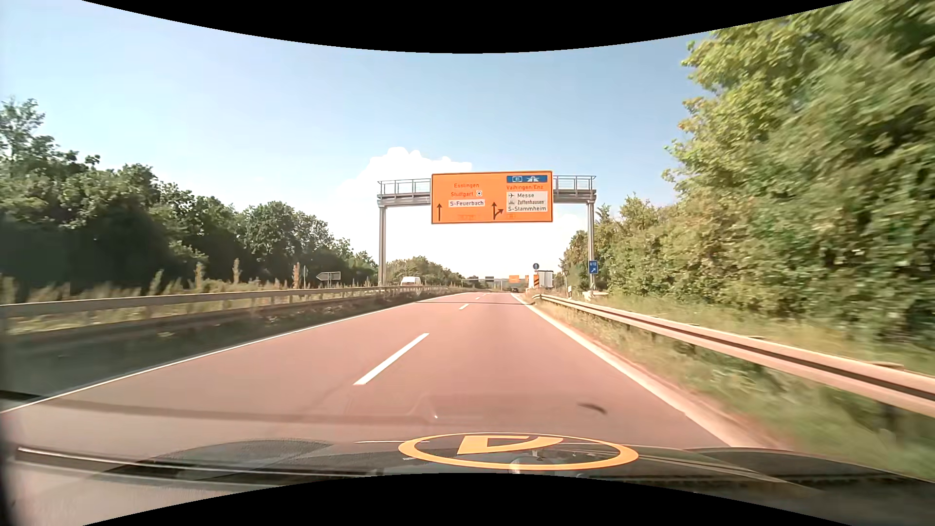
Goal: Follow the waypoints while adhering to traffic rules and regulations
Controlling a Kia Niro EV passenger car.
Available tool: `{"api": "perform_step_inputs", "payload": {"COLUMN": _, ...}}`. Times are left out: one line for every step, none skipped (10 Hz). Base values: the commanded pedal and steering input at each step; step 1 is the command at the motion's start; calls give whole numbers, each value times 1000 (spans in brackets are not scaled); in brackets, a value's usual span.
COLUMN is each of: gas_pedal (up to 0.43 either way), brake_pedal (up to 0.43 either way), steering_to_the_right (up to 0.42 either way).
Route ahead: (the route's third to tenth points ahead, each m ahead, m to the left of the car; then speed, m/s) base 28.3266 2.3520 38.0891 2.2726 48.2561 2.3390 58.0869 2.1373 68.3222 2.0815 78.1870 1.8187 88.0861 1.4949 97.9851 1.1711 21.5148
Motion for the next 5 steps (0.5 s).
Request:
{"api": "perform_step_inputs", "payload": {"gas_pedal": 228, "brake_pedal": 0, "steering_to_the_right": 0}}
{"api": "perform_step_inputs", "payload": {"gas_pedal": 228, "brake_pedal": 0, "steering_to_the_right": 0}}
{"api": "perform_step_inputs", "payload": {"gas_pedal": 228, "brake_pedal": 0, "steering_to_the_right": 0}}
{"api": "perform_step_inputs", "payload": {"gas_pedal": 228, "brake_pedal": 0, "steering_to_the_right": 0}}
{"api": "perform_step_inputs", "payload": {"gas_pedal": 228, "brake_pedal": 0, "steering_to_the_right": 0}}
